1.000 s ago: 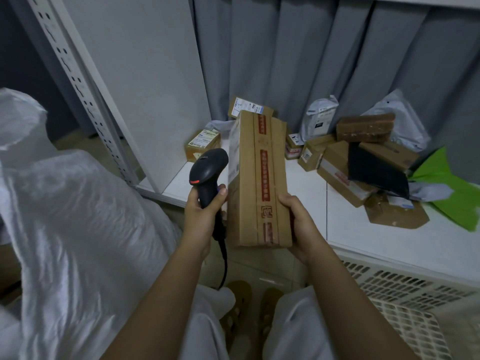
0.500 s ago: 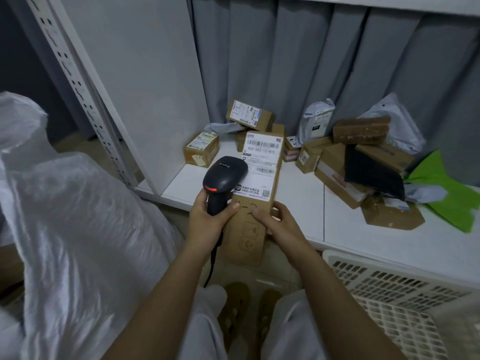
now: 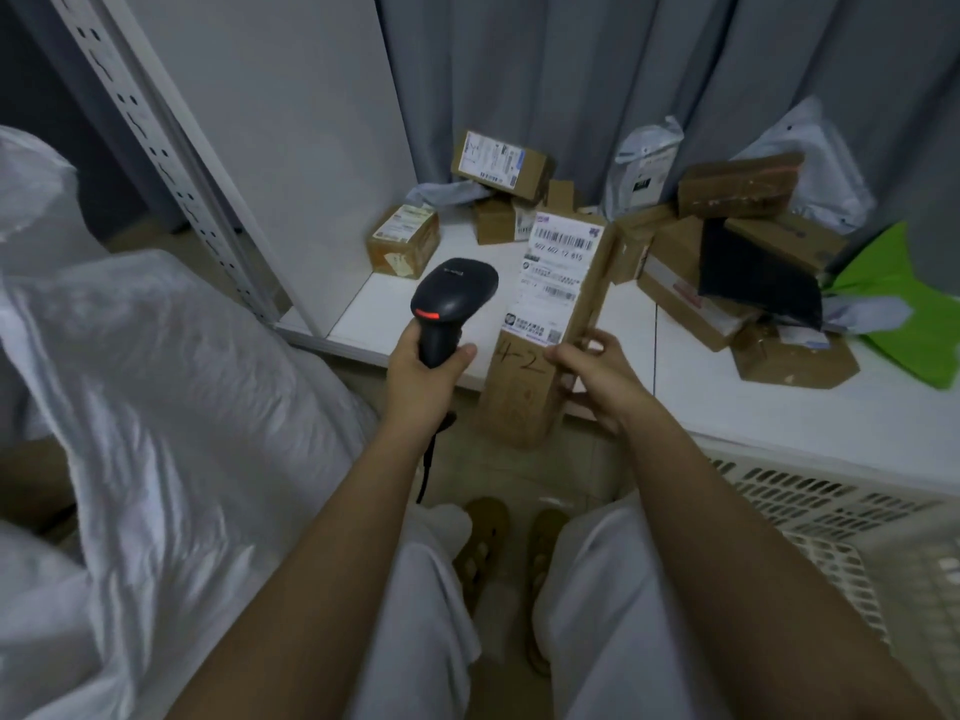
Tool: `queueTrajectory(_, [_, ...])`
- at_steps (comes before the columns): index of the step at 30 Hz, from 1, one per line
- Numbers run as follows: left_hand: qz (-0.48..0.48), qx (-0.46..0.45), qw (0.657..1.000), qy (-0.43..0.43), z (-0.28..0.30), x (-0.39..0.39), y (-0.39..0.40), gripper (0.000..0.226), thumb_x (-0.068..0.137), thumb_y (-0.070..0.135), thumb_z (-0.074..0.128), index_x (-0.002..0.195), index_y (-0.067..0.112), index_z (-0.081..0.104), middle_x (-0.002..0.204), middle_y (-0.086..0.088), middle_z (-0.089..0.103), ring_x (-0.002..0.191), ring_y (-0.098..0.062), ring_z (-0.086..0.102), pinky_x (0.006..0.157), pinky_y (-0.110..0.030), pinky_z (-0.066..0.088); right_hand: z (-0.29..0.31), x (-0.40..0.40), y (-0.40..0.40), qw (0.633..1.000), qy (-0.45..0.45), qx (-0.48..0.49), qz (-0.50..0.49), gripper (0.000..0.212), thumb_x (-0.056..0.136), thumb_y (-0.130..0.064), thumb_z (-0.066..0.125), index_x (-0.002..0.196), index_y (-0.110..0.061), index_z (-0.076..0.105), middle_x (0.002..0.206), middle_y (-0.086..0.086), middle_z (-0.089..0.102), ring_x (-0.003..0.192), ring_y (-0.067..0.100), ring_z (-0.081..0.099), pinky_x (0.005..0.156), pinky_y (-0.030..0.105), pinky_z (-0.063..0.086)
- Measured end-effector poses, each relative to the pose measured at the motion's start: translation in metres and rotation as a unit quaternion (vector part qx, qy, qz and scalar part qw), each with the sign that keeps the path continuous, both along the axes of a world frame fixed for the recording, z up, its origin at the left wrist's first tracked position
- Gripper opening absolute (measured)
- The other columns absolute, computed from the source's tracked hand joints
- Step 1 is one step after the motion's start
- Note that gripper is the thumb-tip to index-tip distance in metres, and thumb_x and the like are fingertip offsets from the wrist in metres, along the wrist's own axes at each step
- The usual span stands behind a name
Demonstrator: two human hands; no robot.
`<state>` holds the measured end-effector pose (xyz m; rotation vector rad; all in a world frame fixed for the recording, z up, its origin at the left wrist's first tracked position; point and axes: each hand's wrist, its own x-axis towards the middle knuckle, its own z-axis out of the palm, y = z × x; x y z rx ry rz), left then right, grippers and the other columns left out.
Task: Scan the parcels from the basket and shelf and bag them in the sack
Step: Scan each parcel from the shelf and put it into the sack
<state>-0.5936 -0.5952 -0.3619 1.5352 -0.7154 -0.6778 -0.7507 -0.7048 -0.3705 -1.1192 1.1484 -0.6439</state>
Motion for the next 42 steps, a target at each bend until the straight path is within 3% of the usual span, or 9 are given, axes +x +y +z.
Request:
queueTrajectory(3, [0.000, 0.011, 1.000, -0.025, 0.000, 0.000, 0.001, 0.035, 0.085, 0.010, 0.070, 0.116, 0.017, 0.054, 0.105, -0.004, 0.063, 0.093, -0.014, 0.059, 0.078, -0.021, 0.048, -0.012, -0.006, -0.008, 1.000, 0.018, 0.007, 0.000, 0.072, 0.082, -0.012, 0.074, 0.140, -0.014, 0.030, 0.107, -0.004, 0.058, 0.092, 0.012, 0.061, 0.070, 0.029, 0.052])
queueTrajectory(7, [-0.025, 0.022, 0.998, -0.059, 0.000, -0.003, 0.002, 0.040, 0.086, 0.008, 0.068, 0.123, 0.012, 0.054, 0.101, 0.000, 0.060, 0.090, -0.011, 0.057, 0.073, -0.015, 0.044, -0.026, -0.008, -0.015, 0.999, 0.038, 0.009, 0.007, 0.077, 0.079, -0.011, 0.077, 0.141, -0.015, 0.031, 0.126, 0.004, 0.057, 0.104, 0.020, 0.060, 0.078, 0.033, 0.053])
queueTrajectory(10, [-0.044, 0.032, 0.997, -0.062, 0.001, -0.006, 0.001, 0.041, 0.086, 0.007, 0.067, 0.124, 0.014, 0.053, 0.100, 0.002, 0.060, 0.091, -0.010, 0.056, 0.071, -0.012, 0.042, -0.031, -0.009, -0.018, 0.999, 0.040, 0.011, 0.010, 0.078, 0.078, -0.011, 0.077, 0.141, -0.014, 0.032, 0.126, 0.004, 0.056, 0.101, 0.018, 0.060, 0.076, 0.033, 0.053])
queueTrajectory(15, [-0.080, 0.052, 0.992, -0.077, 0.001, -0.010, 0.002, 0.041, 0.088, 0.008, 0.066, 0.125, 0.015, 0.051, 0.100, 0.005, 0.059, 0.087, 0.001, 0.054, 0.065, -0.004, 0.042, -0.038, -0.012, -0.023, 0.999, 0.049, 0.011, 0.016, 0.079, 0.078, -0.013, 0.078, 0.141, -0.015, 0.031, 0.128, 0.006, 0.056, 0.108, 0.024, 0.059, 0.091, 0.042, 0.053])
queueTrajectory(19, [-0.091, 0.058, 0.991, -0.074, 0.003, -0.011, 0.001, 0.047, 0.088, 0.010, 0.066, 0.131, 0.015, 0.048, 0.105, 0.006, 0.059, 0.090, 0.001, 0.055, 0.070, -0.007, 0.042, -0.040, -0.012, -0.024, 0.998, 0.053, 0.007, 0.021, 0.077, 0.078, -0.013, 0.078, 0.140, -0.015, 0.032, 0.128, 0.007, 0.056, 0.109, 0.025, 0.059, 0.091, 0.044, 0.053])
queueTrajectory(25, [-0.088, 0.078, 0.991, -0.066, 0.005, -0.011, 0.002, 0.048, 0.089, 0.011, 0.065, 0.134, 0.015, 0.046, 0.108, 0.005, 0.059, 0.090, -0.002, 0.055, 0.083, -0.024, 0.042, -0.043, -0.012, -0.026, 0.998, 0.060, 0.006, 0.033, 0.079, 0.077, -0.018, 0.079, 0.140, -0.018, 0.031, 0.131, 0.007, 0.055, 0.110, 0.026, 0.058, 0.097, 0.047, 0.051])
queueTrajectory(36, [-0.091, 0.094, 0.989, -0.070, 0.002, -0.011, 0.001, 0.044, 0.089, 0.013, 0.066, 0.129, 0.016, 0.048, 0.095, 0.014, 0.057, 0.086, 0.001, 0.054, 0.069, -0.013, 0.041, -0.043, -0.011, -0.024, 0.997, 0.060, 0.000, 0.041, 0.079, 0.077, -0.018, 0.079, 0.140, -0.018, 0.031, 0.131, 0.008, 0.055, 0.109, 0.025, 0.058, 0.095, 0.045, 0.052])
queueTrajectory(42, [-0.081, 0.087, 0.991, -0.064, 0.000, -0.011, 0.000, 0.042, 0.088, 0.013, 0.066, 0.126, 0.018, 0.049, 0.095, 0.015, 0.059, 0.086, -0.001, 0.056, 0.077, -0.023, 0.046, -0.039, -0.011, -0.021, 0.998, 0.051, -0.002, 0.041, 0.077, 0.079, -0.015, 0.077, 0.140, -0.017, 0.031, 0.131, 0.008, 0.056, 0.107, 0.024, 0.059, 0.090, 0.039, 0.053])
